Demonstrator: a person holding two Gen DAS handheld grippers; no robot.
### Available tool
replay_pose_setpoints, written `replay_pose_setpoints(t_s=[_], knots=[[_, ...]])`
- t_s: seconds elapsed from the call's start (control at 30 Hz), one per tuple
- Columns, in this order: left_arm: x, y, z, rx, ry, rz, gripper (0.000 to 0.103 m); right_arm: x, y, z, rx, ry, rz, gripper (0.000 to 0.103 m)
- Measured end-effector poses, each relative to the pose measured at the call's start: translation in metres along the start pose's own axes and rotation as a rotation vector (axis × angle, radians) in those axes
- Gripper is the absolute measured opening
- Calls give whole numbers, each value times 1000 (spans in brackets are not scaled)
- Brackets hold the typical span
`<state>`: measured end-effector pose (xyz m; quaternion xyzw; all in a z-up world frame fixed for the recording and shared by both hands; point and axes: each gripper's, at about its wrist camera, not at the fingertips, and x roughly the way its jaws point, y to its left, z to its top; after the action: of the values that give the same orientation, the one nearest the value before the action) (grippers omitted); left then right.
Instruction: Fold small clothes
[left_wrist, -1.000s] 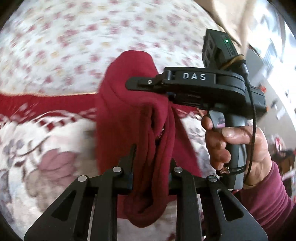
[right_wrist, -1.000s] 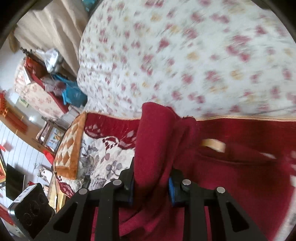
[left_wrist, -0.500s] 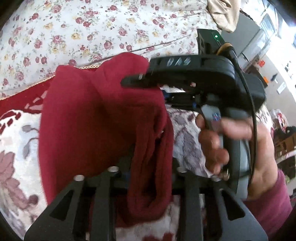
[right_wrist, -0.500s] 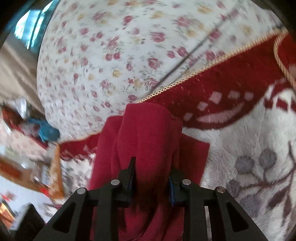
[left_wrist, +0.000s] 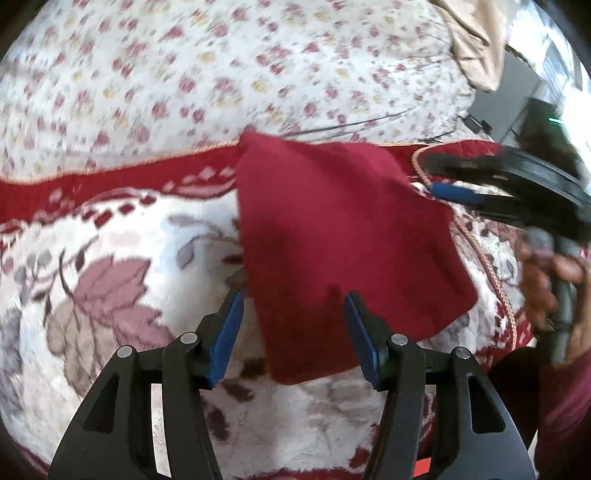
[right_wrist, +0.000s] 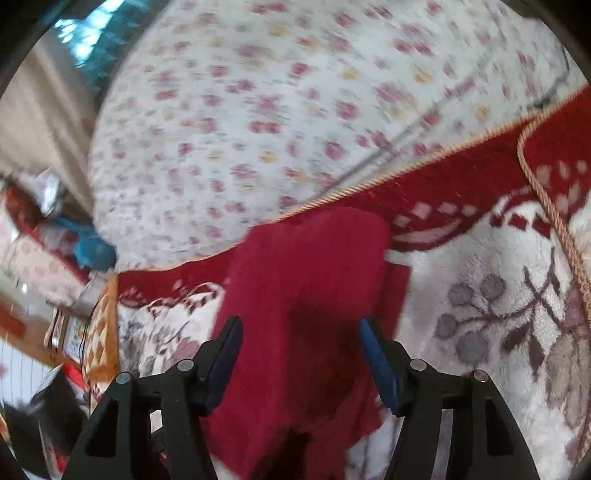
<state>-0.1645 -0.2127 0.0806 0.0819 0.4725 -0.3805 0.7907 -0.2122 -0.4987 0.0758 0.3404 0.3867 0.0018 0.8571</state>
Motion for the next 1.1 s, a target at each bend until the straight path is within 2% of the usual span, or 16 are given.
replay_pose_setpoints(t_s=[0.13, 0.2, 0.3, 0.33, 0.43, 0.57, 0.67, 0.7, 0.73, 0.77, 0.83, 0.93, 0.97, 1.03, 1.07, 1.1], knots=[[13, 3, -8, 4, 13, 26, 56, -6, 31, -25, -144, 16, -3, 63], [27, 8, -11, -2, 41, 38, 57, 7, 35, -45, -209, 66, -72, 63], [30, 12, -17, -12, 25, 27, 63, 33, 20, -65, -250, 198, -256, 61], [29, 12, -18, -7, 18, 28, 63, 33, 13, -66, -224, 209, -231, 61], [34, 18, -16, -28, 29, 8, 64, 17, 5, -53, -145, 161, -164, 61], [34, 17, -16, -36, 30, 2, 64, 14, 4, -21, -100, 52, -161, 62], [33, 14, -15, -29, 23, 12, 64, 38, -7, 1, -47, 61, -162, 63], [32, 14, -15, -29, 20, 15, 64, 49, -10, 4, -42, 81, -161, 56], [31, 13, -14, -29, 14, 19, 64, 59, -12, 8, -40, 96, -154, 43], [29, 12, -13, -29, 3, 23, 64, 63, -9, 9, -55, 91, -156, 40], [26, 9, -10, -19, -30, 35, 64, 56, 9, 7, -180, 16, -197, 29], [32, 3, -8, 12, -30, 48, 64, 62, 19, 1, -321, -18, -297, 29], [33, 2, -9, 10, -27, 49, 64, 70, 13, 0, -315, 3, -319, 29], [33, 3, -10, 9, -28, 53, 64, 73, 0, 1, -253, 6, -288, 30], [33, 3, -10, 10, -28, 56, 64, 69, -5, 4, -211, 10, -260, 32], [33, 3, -10, 8, -27, 57, 64, 65, -8, 6, -177, 19, -250, 40]])
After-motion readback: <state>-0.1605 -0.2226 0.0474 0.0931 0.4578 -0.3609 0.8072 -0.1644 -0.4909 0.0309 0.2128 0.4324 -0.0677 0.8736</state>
